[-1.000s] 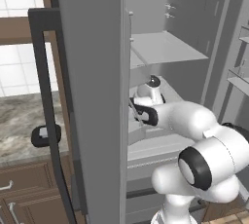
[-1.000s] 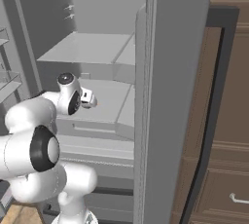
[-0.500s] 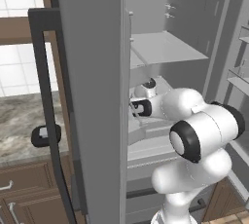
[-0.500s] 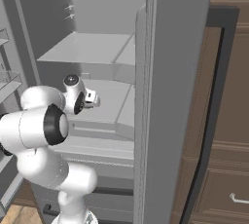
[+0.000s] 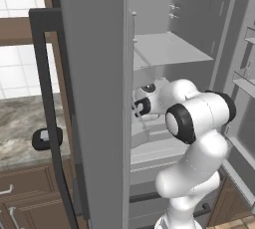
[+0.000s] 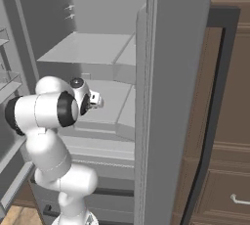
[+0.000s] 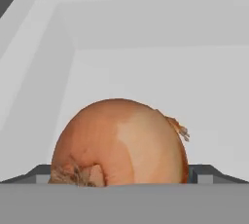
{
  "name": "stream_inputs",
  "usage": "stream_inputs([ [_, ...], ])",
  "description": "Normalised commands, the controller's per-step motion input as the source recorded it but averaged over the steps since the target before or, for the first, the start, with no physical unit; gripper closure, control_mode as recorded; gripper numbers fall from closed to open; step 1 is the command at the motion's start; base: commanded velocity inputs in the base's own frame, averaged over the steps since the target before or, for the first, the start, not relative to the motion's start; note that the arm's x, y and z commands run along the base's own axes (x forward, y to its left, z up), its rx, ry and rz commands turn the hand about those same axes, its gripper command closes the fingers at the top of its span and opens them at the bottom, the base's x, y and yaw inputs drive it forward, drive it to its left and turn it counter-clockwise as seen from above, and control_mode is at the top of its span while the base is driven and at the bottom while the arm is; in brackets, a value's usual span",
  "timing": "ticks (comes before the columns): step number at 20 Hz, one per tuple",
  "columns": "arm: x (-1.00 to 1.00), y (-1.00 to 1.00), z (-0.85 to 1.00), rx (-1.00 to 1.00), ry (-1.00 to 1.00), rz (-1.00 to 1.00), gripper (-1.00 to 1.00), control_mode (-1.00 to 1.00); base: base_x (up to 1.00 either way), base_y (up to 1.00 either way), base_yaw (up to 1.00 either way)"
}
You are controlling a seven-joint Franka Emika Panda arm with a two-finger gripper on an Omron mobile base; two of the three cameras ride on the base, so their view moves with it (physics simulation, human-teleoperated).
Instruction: Grab the onion and garlic from the fridge, place them in the blender, close the lid, and turn on the blender to create a marinade.
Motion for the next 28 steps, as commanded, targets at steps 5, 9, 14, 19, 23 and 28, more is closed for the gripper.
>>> stream_inputs([
  [5,0.22,0.0,-0.21,0.0,0.05,0.0,1.0,-1.0,0.0,0.0,0.0],
  [9,-0.03,-0.02,-0.47,0.0,0.05,0.0,1.0,-1.0,0.0,0.0,0.0],
  [14,-0.06,-0.02,0.0,0.0,0.0,0.0,1.0,-1.0,0.0,0.0,0.0],
  [19,-0.57,-0.29,0.09,0.0,-0.02,-0.01,1.0,-1.0,0.0,0.0,0.0],
  [23,-0.82,-0.61,0.35,0.02,0.0,-0.05,1.0,-1.0,0.0,0.0,0.0],
  [28,-0.96,-0.71,0.63,0.02,-0.01,-0.07,1.0,-1.0,0.0,0.0,0.0],
])
